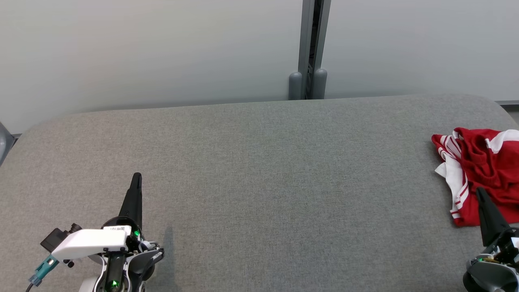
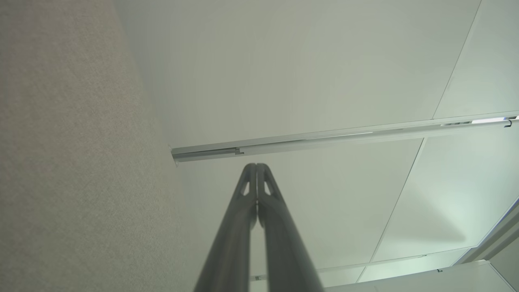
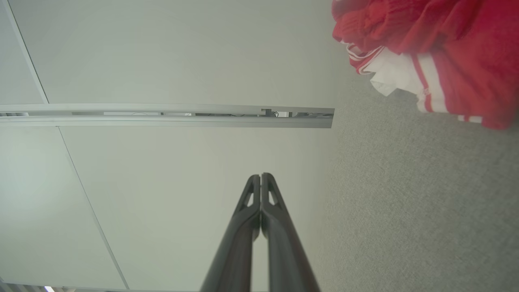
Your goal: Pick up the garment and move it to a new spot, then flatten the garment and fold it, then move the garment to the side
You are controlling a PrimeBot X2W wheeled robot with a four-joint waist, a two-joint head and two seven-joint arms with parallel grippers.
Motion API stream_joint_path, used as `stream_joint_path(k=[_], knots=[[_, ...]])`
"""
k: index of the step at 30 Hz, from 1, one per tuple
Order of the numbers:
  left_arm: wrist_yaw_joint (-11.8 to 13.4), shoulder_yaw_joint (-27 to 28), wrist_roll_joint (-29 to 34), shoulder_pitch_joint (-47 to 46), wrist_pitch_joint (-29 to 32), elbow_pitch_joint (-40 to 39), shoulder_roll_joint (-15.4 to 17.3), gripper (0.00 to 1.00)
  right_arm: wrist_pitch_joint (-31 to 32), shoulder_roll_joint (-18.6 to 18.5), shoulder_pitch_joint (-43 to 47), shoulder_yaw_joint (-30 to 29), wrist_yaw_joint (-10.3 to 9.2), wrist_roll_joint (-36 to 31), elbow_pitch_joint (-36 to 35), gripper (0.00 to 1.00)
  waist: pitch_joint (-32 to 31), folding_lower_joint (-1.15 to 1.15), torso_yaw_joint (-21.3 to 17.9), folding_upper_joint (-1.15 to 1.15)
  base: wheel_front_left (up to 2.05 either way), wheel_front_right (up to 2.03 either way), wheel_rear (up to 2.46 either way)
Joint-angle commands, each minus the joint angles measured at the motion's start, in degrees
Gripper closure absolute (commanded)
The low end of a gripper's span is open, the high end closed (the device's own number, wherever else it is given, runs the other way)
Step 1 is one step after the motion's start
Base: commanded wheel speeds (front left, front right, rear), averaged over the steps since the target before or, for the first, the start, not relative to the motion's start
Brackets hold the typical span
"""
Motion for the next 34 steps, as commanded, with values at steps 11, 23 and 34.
stream_joint_path(k=[11,23,34], knots=[[-0.43,0.22,-0.16,-0.54,0.12,-0.06,0.22,1.0,0.38,-0.06,-0.69,-0.44,0.02,-0.35,0.22,1.0,0.0,0.0,0.0,0.0,0.0,0.0,0.0],[-0.41,0.22,-0.15,-0.54,0.12,-0.06,0.22,1.0,0.5,0.03,-0.72,-0.53,0.02,-0.42,0.23,1.0,0.0,0.0,0.0,0.0,0.0,0.0,0.0],[-0.4,0.22,-0.15,-0.54,0.13,-0.06,0.22,1.0,0.51,0.08,-0.75,-0.59,0.02,-0.44,0.23,1.0,0.0,0.0,0.0,0.0,0.0,0.0,0.0]])
